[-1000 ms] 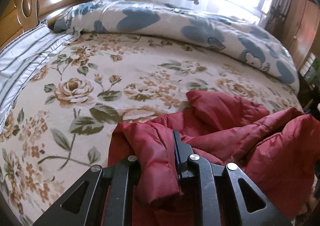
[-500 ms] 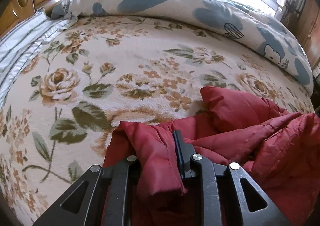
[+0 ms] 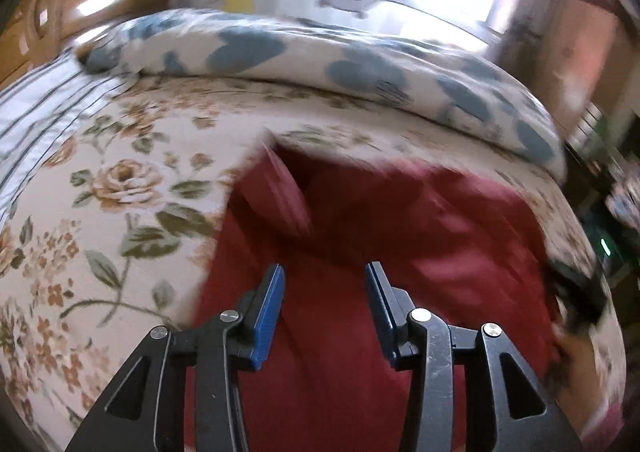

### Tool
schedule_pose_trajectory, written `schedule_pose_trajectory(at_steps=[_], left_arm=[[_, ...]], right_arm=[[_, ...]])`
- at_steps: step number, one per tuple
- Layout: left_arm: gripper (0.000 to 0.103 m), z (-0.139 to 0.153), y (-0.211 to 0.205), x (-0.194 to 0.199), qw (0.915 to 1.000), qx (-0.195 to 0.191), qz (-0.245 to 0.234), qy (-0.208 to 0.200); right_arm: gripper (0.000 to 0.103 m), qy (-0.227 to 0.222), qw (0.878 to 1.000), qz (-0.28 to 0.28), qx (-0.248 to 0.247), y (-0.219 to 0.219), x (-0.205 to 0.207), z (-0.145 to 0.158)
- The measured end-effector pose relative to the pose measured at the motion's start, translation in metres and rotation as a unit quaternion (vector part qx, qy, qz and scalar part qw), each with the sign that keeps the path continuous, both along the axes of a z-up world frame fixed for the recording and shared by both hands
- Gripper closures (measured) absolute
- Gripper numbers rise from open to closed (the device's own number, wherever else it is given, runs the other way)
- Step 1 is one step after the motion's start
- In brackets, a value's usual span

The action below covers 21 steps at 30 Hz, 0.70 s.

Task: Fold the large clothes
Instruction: 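Lift the hem with both grippers and fold it over toward the hood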

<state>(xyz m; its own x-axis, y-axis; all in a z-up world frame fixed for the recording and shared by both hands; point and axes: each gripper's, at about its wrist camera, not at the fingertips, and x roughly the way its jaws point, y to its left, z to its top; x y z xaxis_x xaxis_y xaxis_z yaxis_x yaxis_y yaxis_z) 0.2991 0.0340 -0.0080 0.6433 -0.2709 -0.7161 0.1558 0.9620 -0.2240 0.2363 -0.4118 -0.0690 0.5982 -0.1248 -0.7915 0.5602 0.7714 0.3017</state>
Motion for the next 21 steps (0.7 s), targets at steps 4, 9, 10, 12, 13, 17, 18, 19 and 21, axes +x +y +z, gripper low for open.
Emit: schedule_pose_trajectory(at_steps=[4,9,10,12,13,17,18,19,21], left_arm=[[0.060,-0.016,-0.033,-0.034,0.9972,0.016,-0.071,0.016],[0.056,-0.042,-0.051,-0.030,0.9943,0.090,-0.056,0.013],[0.056,-0.048,-0.051,-0.025,0.9935,0.101,-0.048,0.016],[0.056,-0.056,-0.048,-0.015,0.9936,0.103,-0.041,0.022],[0.056,-0.056,-0.048,-0.013,0.9937,0.103,-0.038,0.021],[0.056,-0.056,-0.053,-0.007,0.9924,0.118,-0.032,0.016],[0.056,-0.056,-0.053,-0.007,0.9919,0.122,-0.032,0.015],[0.056,-0.056,-0.056,-0.007,0.9915,0.125,-0.032,0.014],[0.056,-0.056,-0.063,-0.006,0.9909,0.130,-0.032,0.015]], right_arm=[[0.077,0.002,1.000,0.003,-0.004,0.002,0.001,0.002],[0.069,-0.009,1.000,0.008,0.004,0.005,-0.006,0.018],[0.064,-0.017,1.000,0.010,0.005,0.007,-0.010,0.024],[0.053,-0.050,0.999,0.019,-0.002,0.018,-0.026,0.048],[0.044,-0.062,0.998,0.025,-0.015,0.026,-0.035,0.060],[0.033,-0.072,0.989,0.104,-0.071,0.077,-0.052,0.088],[0.033,-0.057,0.986,0.135,-0.080,0.093,-0.049,0.087],[0.033,-0.041,0.982,0.162,-0.085,0.106,-0.046,0.083],[0.033,0.006,0.970,0.219,-0.103,0.132,-0.033,0.068]])
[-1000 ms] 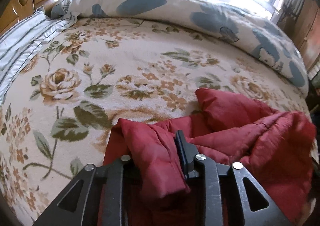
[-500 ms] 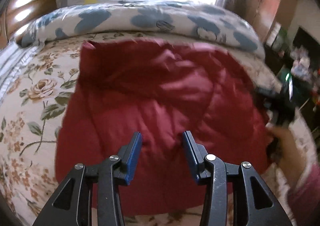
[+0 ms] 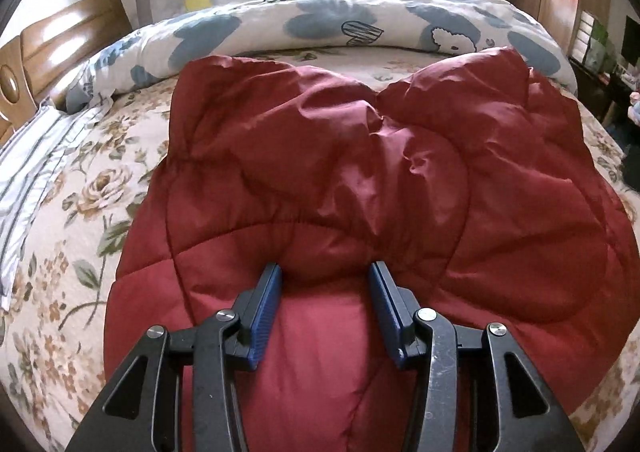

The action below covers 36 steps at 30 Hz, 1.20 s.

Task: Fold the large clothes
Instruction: 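Lift the hem with both grippers and fold it over toward the hood, then open both grippers and release the folded hem onto the coat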

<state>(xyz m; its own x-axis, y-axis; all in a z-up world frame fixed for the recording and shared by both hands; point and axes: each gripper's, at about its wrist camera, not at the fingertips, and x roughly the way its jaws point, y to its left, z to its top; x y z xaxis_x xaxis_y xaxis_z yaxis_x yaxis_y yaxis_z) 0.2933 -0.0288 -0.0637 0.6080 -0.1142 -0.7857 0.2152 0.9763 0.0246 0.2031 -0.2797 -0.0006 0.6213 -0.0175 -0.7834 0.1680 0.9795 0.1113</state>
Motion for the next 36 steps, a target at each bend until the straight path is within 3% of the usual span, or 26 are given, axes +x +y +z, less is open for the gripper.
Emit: schedule_pose_trajectory(at_steps=[2,5,8,11,21,29,36], left_arm=[[0.056,0.000,-0.005,0.007,1.0000,-0.001,-0.001,0.007],[0.058,0.009,0.000,0.010,0.9999,-0.012,-0.001,0.001],[0.058,0.009,0.016,0.027,0.9998,0.000,0.020,-0.004],[0.058,-0.001,0.030,0.055,0.9990,-0.007,0.040,0.020],[0.058,-0.029,0.015,0.113,0.9962,0.013,0.071,0.048],[0.058,-0.029,0.022,0.112,0.9964,-0.003,0.072,0.045],[0.058,-0.003,0.045,0.073,0.9961,-0.050,0.068,0.026]], right_arm=[[0.035,0.036,0.999,0.022,-0.033,0.012,0.012,-0.016],[0.035,0.075,0.996,0.011,-0.053,0.002,0.031,-0.038],[0.034,0.082,0.995,-0.025,-0.047,-0.024,0.043,-0.048],[0.031,0.093,0.994,-0.053,-0.030,-0.046,0.055,-0.057],[0.030,0.093,0.992,-0.087,0.003,-0.070,0.064,-0.077],[0.030,0.092,0.992,-0.091,0.010,-0.073,0.063,-0.079],[0.030,0.089,0.992,-0.094,0.007,-0.071,0.060,-0.076]])
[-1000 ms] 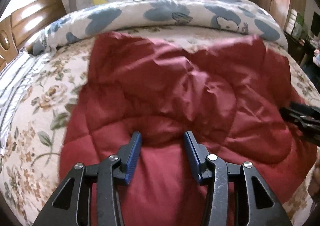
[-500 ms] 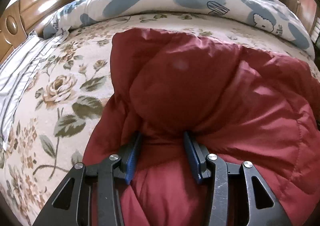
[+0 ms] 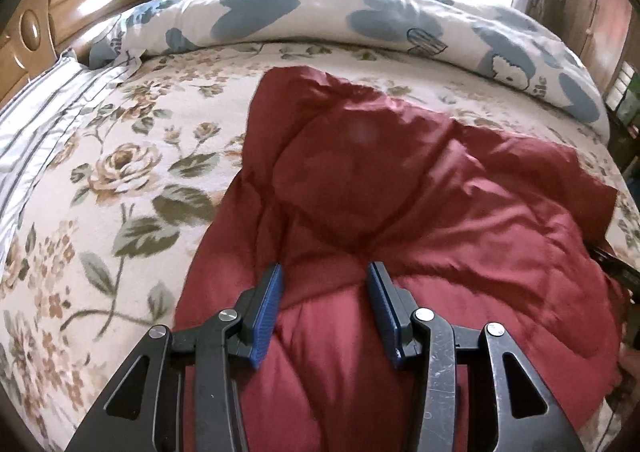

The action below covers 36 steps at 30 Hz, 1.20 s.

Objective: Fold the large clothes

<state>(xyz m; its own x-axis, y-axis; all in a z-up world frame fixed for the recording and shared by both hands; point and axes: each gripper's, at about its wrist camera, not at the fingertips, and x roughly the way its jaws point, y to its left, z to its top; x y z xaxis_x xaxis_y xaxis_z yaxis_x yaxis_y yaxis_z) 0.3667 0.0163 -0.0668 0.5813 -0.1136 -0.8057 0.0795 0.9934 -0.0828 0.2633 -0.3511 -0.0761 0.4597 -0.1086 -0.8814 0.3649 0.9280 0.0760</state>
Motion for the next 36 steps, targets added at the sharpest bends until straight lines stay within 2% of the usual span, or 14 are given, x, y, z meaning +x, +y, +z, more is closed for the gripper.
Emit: schedule_pose_trajectory(at_steps=[7,9,11,15,23,30,36], left_arm=[[0.058,0.019,0.030,-0.036,0.9992,-0.036,-0.005,-0.016],[0.053,0.021,0.042,-0.043,0.9987,-0.048,-0.005,-0.019],[0.049,0.021,0.052,-0.048,0.9982,-0.057,-0.001,-0.021],[0.048,0.011,0.077,-0.050,0.9962,-0.086,0.015,-0.006],[0.045,-0.013,0.114,-0.035,0.9839,-0.172,0.039,0.030],[0.026,-0.030,0.125,-0.018,0.9736,-0.218,0.041,0.054],[0.018,-0.053,0.122,0.003,0.9612,-0.260,0.040,0.084]], right_arm=[[0.028,-0.043,0.999,-0.009,0.020,-0.003,-0.035,0.037],[0.028,-0.049,0.999,-0.006,0.023,-0.004,-0.046,0.046],[0.028,-0.052,0.998,-0.006,0.026,-0.008,-0.058,0.052],[0.028,-0.057,0.998,-0.024,0.030,-0.023,-0.081,0.059],[0.028,-0.040,0.995,-0.065,0.059,-0.055,-0.108,0.049],[0.024,-0.038,0.989,-0.075,0.123,-0.064,-0.117,0.033],[0.021,-0.036,0.986,-0.068,0.146,-0.061,-0.110,0.025]])
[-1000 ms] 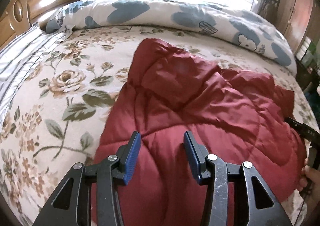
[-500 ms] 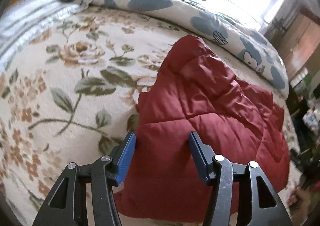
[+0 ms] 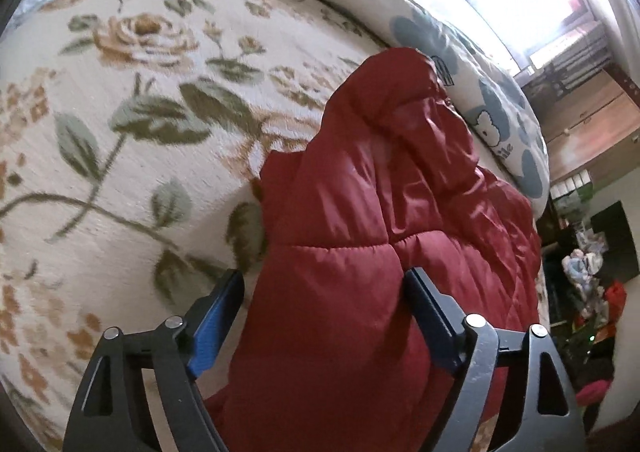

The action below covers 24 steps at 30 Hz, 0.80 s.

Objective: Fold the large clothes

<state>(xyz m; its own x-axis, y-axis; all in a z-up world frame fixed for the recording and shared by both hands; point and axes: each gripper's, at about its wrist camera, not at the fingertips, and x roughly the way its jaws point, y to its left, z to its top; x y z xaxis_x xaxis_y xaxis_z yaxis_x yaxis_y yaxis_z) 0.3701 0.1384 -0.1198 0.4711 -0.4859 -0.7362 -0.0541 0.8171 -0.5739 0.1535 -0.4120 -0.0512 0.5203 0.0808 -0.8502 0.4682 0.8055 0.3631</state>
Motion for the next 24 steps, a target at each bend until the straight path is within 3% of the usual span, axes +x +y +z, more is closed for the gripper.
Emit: schedule_pose_trajectory(at_steps=[7,11,12,13,14,16,21,24], left_arm=[[0.005,-0.031,-0.002,0.020,0.9977,-0.062,0.004,0.028],[0.004,-0.047,-0.005,0.028,0.9948,-0.093,0.002,0.042],[0.008,-0.047,-0.005,0.029,0.9944,-0.097,0.000,0.041],[0.025,-0.046,-0.006,0.028,0.9941,-0.103,-0.007,0.035],[0.032,-0.043,-0.008,0.028,0.9938,-0.106,-0.017,0.027],[0.046,-0.035,-0.015,0.027,0.9962,-0.083,-0.025,0.014],[0.062,-0.011,-0.025,0.019,0.9980,-0.051,-0.037,-0.008],[0.065,0.004,-0.021,0.005,0.9973,-0.053,-0.047,-0.017]], right_arm=[[0.010,-0.004,0.998,0.008,0.069,-0.001,0.008,-0.023],[0.010,-0.010,0.993,0.002,0.120,-0.004,0.008,-0.040],[0.010,-0.015,0.992,-0.003,0.126,-0.004,0.006,-0.041],[0.012,-0.019,0.992,-0.004,0.127,-0.003,0.004,-0.041],[0.015,-0.023,0.991,-0.002,0.130,-0.002,0.004,-0.041],[0.029,-0.024,0.991,0.000,0.130,0.001,0.002,-0.039],[0.058,-0.026,0.992,0.006,0.120,0.011,-0.004,-0.019],[0.064,-0.027,0.993,0.008,0.114,0.015,-0.011,-0.005]])
